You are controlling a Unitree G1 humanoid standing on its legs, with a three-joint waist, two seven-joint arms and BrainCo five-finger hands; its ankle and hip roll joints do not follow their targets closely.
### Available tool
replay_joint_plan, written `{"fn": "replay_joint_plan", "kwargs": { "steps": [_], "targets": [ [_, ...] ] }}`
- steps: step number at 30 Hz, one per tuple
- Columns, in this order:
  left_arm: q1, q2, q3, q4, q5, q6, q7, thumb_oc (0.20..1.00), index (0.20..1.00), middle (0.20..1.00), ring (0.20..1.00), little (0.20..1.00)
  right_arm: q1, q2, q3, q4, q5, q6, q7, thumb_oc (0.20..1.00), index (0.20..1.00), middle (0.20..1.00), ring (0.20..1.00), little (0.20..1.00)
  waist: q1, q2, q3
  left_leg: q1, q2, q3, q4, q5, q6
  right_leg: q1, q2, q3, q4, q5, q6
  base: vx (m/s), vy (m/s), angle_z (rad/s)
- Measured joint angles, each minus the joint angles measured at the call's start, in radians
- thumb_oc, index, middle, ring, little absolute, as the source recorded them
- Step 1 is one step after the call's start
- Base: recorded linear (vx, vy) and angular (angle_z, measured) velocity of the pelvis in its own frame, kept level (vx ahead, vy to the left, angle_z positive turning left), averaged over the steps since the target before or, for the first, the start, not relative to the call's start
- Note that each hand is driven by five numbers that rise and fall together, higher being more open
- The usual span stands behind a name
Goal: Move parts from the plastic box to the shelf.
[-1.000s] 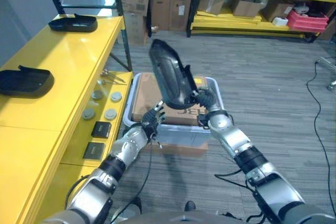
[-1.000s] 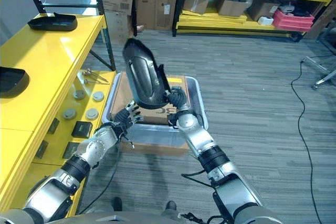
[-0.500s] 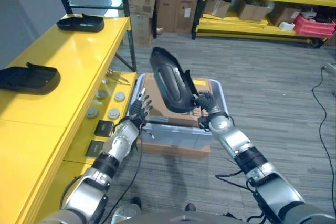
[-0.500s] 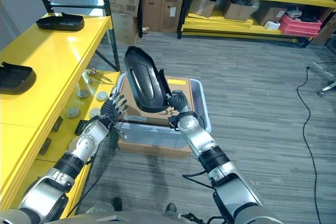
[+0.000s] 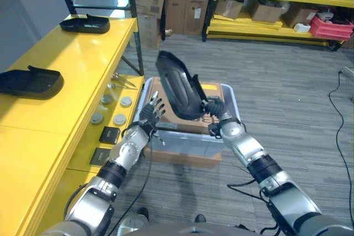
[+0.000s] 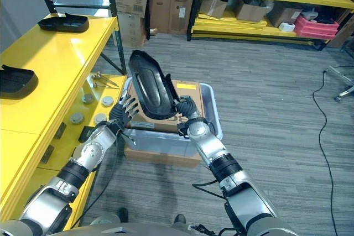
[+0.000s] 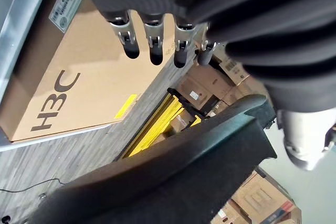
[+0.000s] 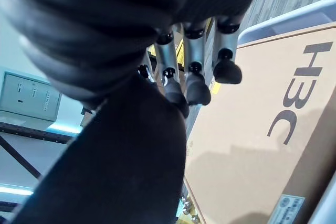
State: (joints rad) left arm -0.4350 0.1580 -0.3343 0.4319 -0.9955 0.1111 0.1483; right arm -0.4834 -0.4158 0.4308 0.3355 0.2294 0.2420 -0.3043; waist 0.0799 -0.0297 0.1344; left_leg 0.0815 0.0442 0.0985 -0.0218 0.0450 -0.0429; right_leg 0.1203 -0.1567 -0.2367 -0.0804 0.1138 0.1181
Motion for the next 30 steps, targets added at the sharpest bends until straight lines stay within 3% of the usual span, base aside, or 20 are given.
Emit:
{"fn": "replay_joint_plan", "kwargs": {
  "steps": [18, 30],
  "targets": [
    [0.0, 0.043, -0.033, -0.062, 0.216, -0.025, 0.002, 1.0, 1.0, 1.0, 1.0, 1.0, 0.0, 0.018, 0.023, 0.037, 0.0, 0.06, 0.004, 0.2, 0.2, 0.2, 0.2, 0.2, 0.001, -0.003, 0.008, 0.004, 0.0, 0.002, -0.005, 0.001, -0.001, 0.001, 0.0, 0.0, 0.0, -0.001, 0.001, 0.0, 0.0, 0.0],
    [0.0, 0.078, -0.076, -0.14, 0.264, -0.031, -0.001, 1.0, 1.0, 1.0, 1.0, 1.0, 0.001, 0.023, 0.037, 0.069, 0.001, 0.074, 0.014, 0.2, 0.2, 0.2, 0.2, 0.2, 0.006, -0.002, 0.012, 0.007, 0.0, 0.0, -0.006, 0.002, -0.001, 0.004, 0.0, -0.001, 0.0, -0.001, 0.001, 0.0, 0.0, 0.0]
  ]
}}
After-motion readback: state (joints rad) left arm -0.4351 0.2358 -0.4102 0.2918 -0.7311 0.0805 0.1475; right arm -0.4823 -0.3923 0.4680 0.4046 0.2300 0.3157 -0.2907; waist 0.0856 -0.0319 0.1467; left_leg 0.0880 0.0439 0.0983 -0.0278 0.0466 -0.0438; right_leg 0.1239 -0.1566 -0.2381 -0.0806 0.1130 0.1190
